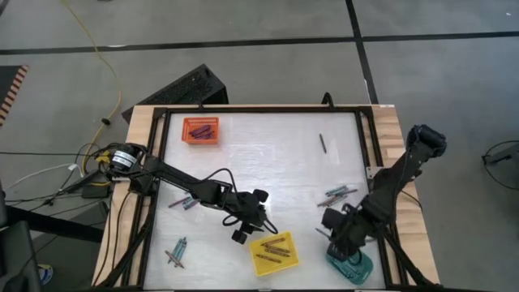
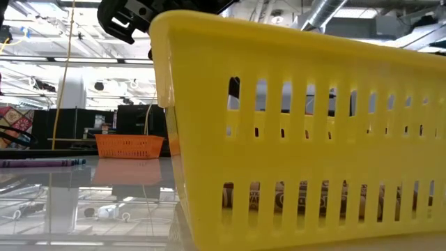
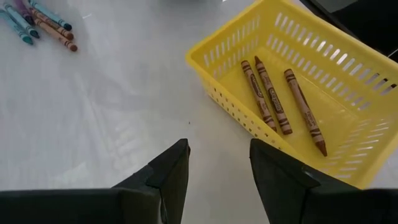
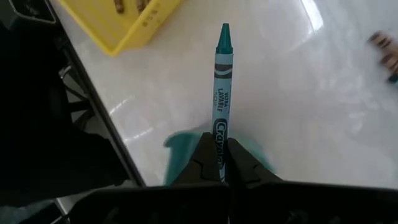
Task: Sort crayons
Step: Put the green crayon into the green bin
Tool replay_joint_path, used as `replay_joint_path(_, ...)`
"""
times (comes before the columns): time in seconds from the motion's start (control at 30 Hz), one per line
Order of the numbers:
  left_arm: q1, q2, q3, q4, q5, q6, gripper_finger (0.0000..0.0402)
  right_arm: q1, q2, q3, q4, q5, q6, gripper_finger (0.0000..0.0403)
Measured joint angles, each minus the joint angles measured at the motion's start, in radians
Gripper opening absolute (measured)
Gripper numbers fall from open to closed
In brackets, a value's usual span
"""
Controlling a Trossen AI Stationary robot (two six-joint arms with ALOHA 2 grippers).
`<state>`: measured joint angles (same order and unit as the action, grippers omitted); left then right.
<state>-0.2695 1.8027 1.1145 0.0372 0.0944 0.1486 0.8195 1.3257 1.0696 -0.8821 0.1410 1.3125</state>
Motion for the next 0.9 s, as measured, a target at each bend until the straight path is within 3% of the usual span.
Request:
replay_joint_path(0.37, 0.001, 0.000, 0.000, 0.035, 0.000, 0.019, 0.0160, 0.138, 0.148, 0.102, 0.002, 0.022, 0.176, 0.0000)
replay_joint_path(0.9, 0.041, 0.000, 0.000, 0.103, -0.003, 0.066, 0.0160, 0.300, 0.250, 0.186, 0.000, 0.044, 0.470, 0.0000)
